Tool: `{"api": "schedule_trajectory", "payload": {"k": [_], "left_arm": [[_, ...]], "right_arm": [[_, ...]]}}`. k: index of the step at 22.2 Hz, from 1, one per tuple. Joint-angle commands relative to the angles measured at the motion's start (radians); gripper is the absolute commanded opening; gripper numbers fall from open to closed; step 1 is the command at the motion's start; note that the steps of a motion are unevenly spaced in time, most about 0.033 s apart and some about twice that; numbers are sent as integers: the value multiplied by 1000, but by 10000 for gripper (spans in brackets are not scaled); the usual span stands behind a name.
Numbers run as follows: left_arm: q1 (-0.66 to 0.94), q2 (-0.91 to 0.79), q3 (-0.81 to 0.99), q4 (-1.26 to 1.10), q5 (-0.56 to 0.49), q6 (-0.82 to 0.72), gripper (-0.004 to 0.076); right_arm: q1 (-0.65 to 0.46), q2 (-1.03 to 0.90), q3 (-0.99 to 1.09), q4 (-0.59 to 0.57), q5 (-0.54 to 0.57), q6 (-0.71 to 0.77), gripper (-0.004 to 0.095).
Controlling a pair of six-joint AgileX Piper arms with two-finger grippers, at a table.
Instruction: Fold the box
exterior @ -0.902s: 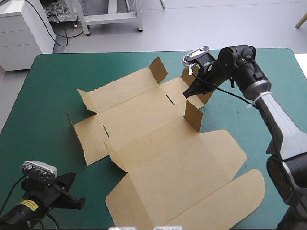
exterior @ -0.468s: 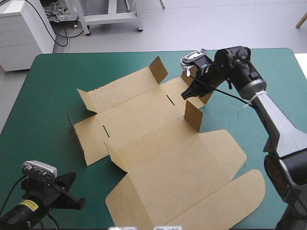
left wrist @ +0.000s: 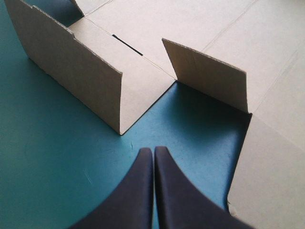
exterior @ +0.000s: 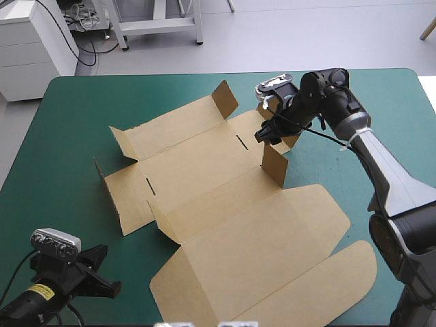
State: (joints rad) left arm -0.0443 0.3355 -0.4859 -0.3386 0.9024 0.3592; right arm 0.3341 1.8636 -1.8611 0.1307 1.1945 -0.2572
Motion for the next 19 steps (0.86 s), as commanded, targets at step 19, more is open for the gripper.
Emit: {"api": "schedule_trajectory", "payload": {"k": [19], "left_arm": [[-6, 15, -22, -24, -54, -2, -8]], "right_arm": [[-2, 58, 134, 67, -57, -15, 586]]}}
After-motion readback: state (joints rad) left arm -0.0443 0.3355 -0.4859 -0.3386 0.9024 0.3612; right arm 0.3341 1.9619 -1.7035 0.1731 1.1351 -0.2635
